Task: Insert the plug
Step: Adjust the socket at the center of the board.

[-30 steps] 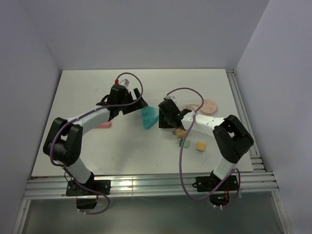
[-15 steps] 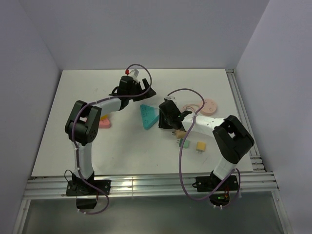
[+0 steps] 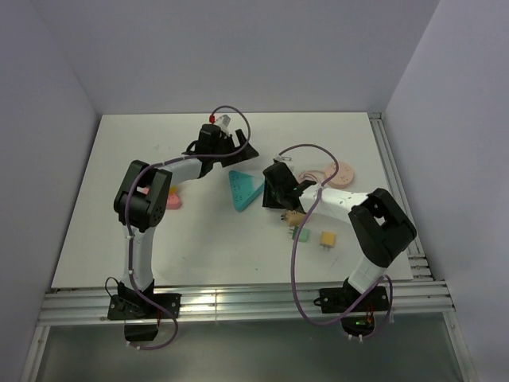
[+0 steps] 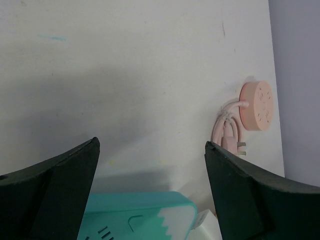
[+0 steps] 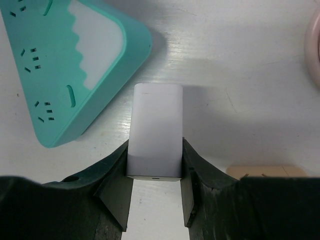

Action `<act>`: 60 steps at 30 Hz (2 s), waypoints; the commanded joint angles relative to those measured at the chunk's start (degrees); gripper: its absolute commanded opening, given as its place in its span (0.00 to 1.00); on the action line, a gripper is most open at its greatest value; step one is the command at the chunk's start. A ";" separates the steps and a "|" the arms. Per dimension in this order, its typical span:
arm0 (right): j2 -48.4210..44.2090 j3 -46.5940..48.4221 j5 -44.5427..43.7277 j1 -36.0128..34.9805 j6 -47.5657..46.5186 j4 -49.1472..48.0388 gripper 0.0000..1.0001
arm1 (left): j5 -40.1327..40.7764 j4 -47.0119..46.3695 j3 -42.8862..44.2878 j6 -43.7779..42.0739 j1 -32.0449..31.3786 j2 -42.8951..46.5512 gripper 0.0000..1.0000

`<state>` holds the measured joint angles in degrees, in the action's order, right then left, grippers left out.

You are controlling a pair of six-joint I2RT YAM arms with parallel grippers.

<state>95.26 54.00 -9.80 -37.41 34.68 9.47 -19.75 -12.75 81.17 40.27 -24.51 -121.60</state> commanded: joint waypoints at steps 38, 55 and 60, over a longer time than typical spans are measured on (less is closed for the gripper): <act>-2.54 0.32 -1.19 1.90 0.13 -3.50 0.00 | -0.56 4.40 -17.18 -0.02 -1.94 14.10 0.90; 0.01 1.72 5.67 0.59 -3.30 -7.28 0.00 | 6.03 1.32 -36.06 4.81 -6.69 31.06 0.90; 0.45 2.60 6.81 -2.92 -4.79 -8.77 0.00 | 8.67 1.42 -42.65 6.92 -7.04 38.09 0.89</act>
<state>95.61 54.02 -4.56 -37.78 31.77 4.80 -13.98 -9.74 41.98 44.95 -31.22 -87.70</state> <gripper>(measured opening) 0.439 0.897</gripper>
